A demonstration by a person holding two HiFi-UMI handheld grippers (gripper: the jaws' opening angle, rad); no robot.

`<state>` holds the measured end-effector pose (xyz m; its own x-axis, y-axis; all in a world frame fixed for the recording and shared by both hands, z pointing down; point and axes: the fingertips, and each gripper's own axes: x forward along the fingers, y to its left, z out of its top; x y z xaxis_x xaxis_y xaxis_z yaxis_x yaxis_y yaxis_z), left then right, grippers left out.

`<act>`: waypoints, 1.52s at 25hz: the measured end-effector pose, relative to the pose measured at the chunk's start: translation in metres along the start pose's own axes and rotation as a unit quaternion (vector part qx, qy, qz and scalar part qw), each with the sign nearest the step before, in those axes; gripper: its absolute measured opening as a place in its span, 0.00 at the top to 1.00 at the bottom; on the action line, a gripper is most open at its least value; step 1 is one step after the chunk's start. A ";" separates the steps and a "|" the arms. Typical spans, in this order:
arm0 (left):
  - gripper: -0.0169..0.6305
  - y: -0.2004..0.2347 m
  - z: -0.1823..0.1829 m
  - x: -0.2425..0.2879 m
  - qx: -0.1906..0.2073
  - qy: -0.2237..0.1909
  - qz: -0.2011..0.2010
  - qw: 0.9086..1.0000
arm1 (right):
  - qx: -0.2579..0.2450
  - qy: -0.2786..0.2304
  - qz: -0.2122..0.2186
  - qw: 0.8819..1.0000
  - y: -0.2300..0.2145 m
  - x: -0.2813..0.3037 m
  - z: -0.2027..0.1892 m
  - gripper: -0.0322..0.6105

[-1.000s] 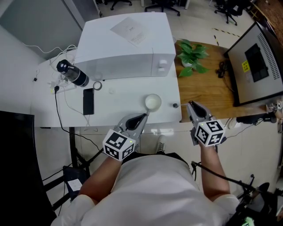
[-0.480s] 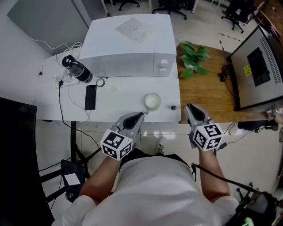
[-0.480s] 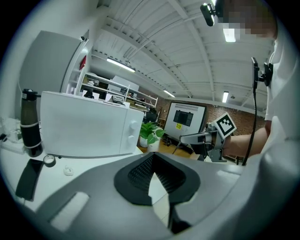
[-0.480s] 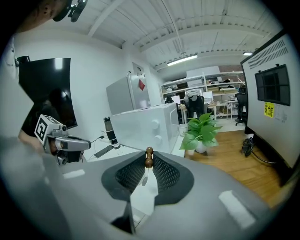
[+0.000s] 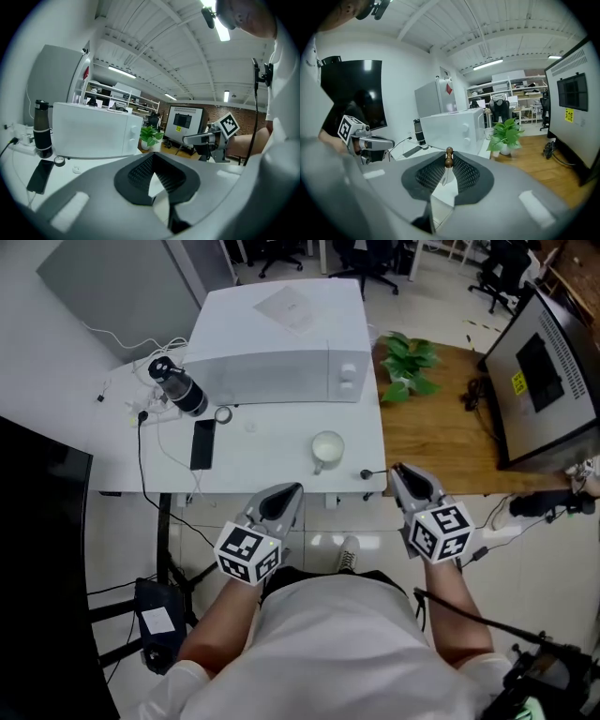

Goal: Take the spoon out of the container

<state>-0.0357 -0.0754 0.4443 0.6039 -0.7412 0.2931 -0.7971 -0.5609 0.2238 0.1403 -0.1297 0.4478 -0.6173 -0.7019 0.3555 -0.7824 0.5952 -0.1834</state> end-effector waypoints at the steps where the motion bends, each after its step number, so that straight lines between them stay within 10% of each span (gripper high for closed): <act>1: 0.97 -0.002 0.000 -0.006 0.002 -0.002 -0.006 1.000 | 0.001 -0.002 -0.006 1.000 0.006 -0.004 -0.001 0.86; 18: 0.97 -0.052 -0.057 -0.146 -0.032 0.006 -0.099 0.995 | 0.048 -0.007 -0.068 0.997 0.158 -0.097 -0.046 0.86; 38: 0.97 -0.104 -0.046 -0.131 0.002 -0.005 -0.046 0.999 | 0.025 -0.017 0.007 1.000 0.151 -0.127 -0.047 0.86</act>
<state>-0.0321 0.0970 0.4258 0.6745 -0.6899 0.2630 -0.7383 -0.6282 0.2456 0.1048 0.0679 0.4176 -0.6298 -0.7070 0.3216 -0.7764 0.5852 -0.2340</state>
